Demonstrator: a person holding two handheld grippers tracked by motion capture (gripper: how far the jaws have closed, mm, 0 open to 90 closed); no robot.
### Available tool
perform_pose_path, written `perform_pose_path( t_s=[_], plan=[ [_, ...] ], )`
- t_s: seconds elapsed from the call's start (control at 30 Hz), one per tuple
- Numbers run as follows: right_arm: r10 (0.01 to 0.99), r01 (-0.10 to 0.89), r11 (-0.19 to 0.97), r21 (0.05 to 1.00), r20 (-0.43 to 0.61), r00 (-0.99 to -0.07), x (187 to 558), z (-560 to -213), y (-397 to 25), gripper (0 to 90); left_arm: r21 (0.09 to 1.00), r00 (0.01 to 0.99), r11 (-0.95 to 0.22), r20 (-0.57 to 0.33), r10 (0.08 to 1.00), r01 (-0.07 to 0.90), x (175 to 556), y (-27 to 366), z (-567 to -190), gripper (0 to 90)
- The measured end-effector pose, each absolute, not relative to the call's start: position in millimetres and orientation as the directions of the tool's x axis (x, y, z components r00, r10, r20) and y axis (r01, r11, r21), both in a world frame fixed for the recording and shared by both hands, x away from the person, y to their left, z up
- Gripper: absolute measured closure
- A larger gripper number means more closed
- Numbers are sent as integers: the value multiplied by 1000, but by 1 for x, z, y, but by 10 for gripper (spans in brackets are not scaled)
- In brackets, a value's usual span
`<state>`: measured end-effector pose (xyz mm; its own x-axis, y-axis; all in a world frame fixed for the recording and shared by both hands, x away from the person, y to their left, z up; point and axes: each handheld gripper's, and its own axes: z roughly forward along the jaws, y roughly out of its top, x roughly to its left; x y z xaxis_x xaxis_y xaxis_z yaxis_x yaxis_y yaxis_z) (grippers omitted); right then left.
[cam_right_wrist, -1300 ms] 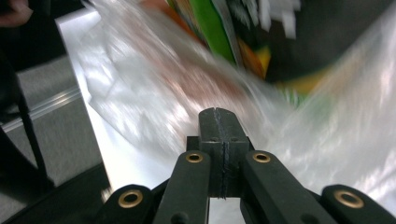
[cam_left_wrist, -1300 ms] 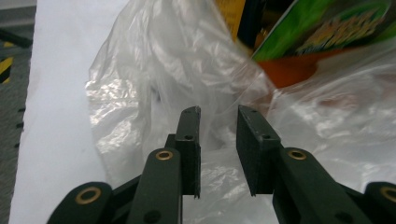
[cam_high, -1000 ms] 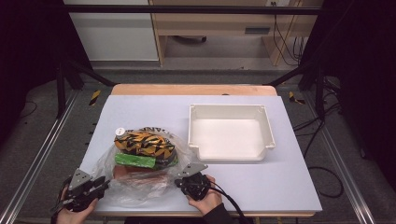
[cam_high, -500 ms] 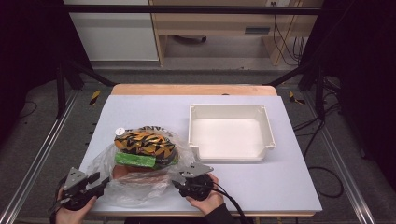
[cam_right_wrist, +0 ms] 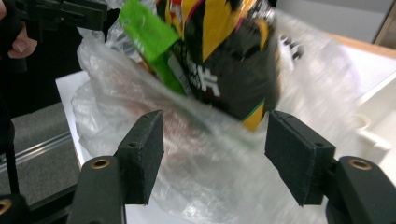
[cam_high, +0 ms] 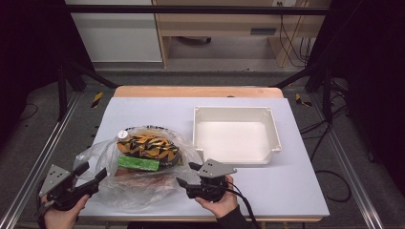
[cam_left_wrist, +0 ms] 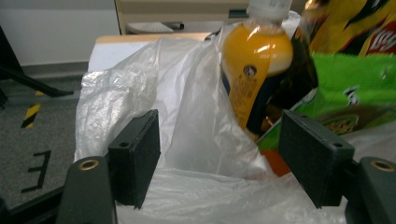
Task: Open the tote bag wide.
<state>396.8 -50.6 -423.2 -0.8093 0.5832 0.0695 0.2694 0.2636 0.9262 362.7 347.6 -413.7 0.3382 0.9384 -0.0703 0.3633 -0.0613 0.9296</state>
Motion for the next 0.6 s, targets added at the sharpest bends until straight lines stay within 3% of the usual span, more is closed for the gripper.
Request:
perform_pose_path(
  t_s=[0.2, 0.6],
  plan=[
    [578, 264, 245, 933, 78, -812, 398, -412, -54, 451, 938, 356, -81, -47, 933, 336, 368, 339, -396, 279],
    [575, 254, 236, 938, 76, -815, 397, -406, -50, 494, 946, 389, -125, -1, 921, 298, 369, 324, -390, 462]
  ],
)
